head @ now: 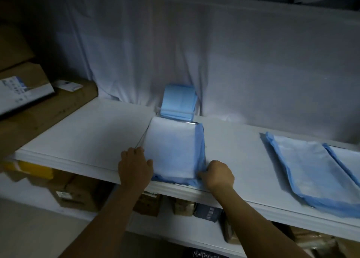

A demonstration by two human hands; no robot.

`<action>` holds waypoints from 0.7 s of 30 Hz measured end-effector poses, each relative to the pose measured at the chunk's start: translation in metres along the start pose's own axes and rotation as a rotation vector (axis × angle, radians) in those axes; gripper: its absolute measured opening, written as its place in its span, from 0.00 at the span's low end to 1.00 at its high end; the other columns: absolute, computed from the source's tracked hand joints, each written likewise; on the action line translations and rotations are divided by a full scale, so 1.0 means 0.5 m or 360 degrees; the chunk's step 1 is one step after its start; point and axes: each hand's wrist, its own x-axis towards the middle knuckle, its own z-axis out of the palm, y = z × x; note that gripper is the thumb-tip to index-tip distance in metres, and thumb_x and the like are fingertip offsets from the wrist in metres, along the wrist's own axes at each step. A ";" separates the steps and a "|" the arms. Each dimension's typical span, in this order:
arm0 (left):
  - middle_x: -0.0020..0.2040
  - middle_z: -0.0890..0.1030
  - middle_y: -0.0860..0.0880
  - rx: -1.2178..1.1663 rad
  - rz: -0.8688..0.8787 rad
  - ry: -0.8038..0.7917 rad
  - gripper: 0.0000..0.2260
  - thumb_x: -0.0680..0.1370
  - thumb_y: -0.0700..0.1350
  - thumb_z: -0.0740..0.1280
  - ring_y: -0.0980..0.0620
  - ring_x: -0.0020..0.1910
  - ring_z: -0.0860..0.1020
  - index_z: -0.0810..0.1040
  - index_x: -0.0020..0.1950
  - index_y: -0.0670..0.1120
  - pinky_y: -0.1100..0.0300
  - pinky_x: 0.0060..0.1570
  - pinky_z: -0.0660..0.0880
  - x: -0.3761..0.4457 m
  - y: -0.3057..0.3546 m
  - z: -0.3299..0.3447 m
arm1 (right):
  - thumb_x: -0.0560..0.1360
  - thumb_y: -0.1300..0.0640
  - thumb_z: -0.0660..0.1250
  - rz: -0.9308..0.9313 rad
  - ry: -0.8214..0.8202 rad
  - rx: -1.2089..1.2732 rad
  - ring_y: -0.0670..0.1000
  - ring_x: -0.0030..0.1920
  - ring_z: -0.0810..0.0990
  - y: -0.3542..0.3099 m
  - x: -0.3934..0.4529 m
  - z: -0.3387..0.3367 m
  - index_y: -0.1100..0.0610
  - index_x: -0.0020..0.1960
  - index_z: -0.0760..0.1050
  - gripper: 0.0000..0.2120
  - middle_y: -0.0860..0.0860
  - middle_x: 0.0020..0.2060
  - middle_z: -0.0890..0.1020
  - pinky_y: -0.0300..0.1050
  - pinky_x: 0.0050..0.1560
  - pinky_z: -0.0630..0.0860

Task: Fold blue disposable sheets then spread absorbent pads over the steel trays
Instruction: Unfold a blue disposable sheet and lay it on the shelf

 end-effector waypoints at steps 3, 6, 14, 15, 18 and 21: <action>0.58 0.75 0.43 0.0050 -0.0112 -0.0022 0.18 0.77 0.51 0.64 0.45 0.57 0.72 0.72 0.62 0.42 0.54 0.51 0.72 0.006 -0.003 0.002 | 0.75 0.57 0.63 -0.0073 0.0094 -0.0230 0.53 0.49 0.79 -0.008 0.013 -0.008 0.56 0.49 0.76 0.06 0.52 0.48 0.80 0.39 0.41 0.69; 0.54 0.76 0.44 0.0034 -0.0168 -0.0076 0.15 0.76 0.50 0.65 0.46 0.53 0.74 0.73 0.57 0.43 0.54 0.47 0.73 0.011 -0.003 0.005 | 0.76 0.59 0.60 -0.0101 0.0082 -0.0156 0.53 0.43 0.76 -0.023 0.019 -0.007 0.57 0.49 0.76 0.07 0.53 0.49 0.81 0.40 0.40 0.68; 0.50 0.77 0.45 -0.0260 -0.0119 -0.0181 0.06 0.79 0.44 0.61 0.49 0.45 0.76 0.72 0.53 0.43 0.59 0.42 0.71 0.024 0.035 -0.014 | 0.76 0.63 0.62 0.0187 0.0030 0.0848 0.53 0.41 0.75 -0.064 0.052 -0.001 0.65 0.54 0.67 0.09 0.54 0.38 0.73 0.43 0.43 0.69; 0.49 0.77 0.45 -0.0330 -0.0125 -0.0204 0.05 0.79 0.43 0.61 0.50 0.43 0.75 0.71 0.53 0.43 0.59 0.42 0.70 0.026 0.041 -0.016 | 0.75 0.63 0.65 0.0231 -0.0016 0.0975 0.55 0.43 0.77 -0.073 0.051 -0.004 0.67 0.58 0.68 0.15 0.57 0.43 0.76 0.44 0.44 0.72; 0.46 0.75 0.45 -0.0534 -0.0122 -0.0271 0.05 0.79 0.42 0.61 0.50 0.41 0.73 0.69 0.52 0.42 0.59 0.40 0.69 0.028 0.053 -0.020 | 0.71 0.57 0.73 0.0365 -0.0277 0.1260 0.58 0.53 0.79 -0.097 0.041 -0.007 0.68 0.59 0.70 0.23 0.60 0.53 0.78 0.47 0.52 0.75; 0.47 0.74 0.46 -0.0657 -0.0122 -0.0291 0.07 0.79 0.41 0.62 0.50 0.43 0.73 0.68 0.55 0.40 0.59 0.41 0.69 0.027 0.059 -0.025 | 0.74 0.57 0.68 0.0256 -0.0372 0.0748 0.50 0.35 0.77 -0.115 0.035 -0.003 0.62 0.41 0.72 0.09 0.54 0.37 0.78 0.45 0.48 0.78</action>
